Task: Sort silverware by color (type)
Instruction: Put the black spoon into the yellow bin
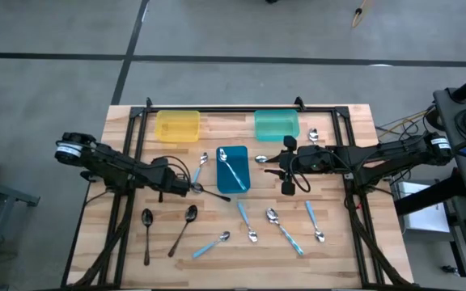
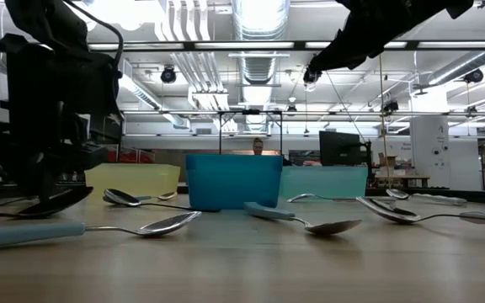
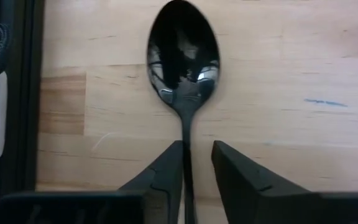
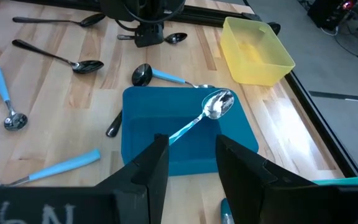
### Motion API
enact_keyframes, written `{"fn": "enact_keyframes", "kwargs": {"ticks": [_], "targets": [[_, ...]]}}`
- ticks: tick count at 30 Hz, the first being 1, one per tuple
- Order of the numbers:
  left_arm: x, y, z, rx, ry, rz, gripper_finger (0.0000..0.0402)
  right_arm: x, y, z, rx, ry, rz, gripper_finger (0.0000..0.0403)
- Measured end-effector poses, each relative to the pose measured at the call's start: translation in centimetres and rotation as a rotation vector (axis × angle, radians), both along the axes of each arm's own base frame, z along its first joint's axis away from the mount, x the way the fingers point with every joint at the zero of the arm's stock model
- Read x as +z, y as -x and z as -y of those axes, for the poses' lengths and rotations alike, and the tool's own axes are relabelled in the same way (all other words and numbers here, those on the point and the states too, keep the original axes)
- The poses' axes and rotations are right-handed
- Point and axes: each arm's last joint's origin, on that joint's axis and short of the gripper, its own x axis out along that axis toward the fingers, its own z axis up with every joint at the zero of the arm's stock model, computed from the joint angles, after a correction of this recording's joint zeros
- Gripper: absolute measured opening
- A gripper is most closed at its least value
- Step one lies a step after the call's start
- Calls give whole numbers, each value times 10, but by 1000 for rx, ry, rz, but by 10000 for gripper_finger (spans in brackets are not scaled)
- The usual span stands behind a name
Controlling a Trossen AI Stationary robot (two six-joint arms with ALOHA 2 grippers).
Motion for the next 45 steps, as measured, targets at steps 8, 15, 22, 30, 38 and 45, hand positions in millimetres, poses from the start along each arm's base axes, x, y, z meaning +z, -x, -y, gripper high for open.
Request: {"fn": "enact_keyframes", "kwargs": {"ticks": [8, 15, 22, 30, 38, 45], "targets": [[0, -1, 0, 0, 2, 10, 4, 0, 0, 0, 0, 0, 0, 123], [1, -1, 0, -15, 10, 4, 2, 0, 0, 0, 0, 0, -6, 123], [17, -8, 2, -95, 46, -1, 1, -1, 1, 0, 0, 1, -13, 123], [58, -18, 3, -198, 49, -31, 0, -1, 1, 0, 0, 1, -14, 123], [115, -42, -2, -387, 13, -5, 0, -1, 1, 0, 0, 1, -16, 123], [161, -55, -42, -551, -75, -43, 0, -3, 1, 0, 0, 2, -29, 123]]}}
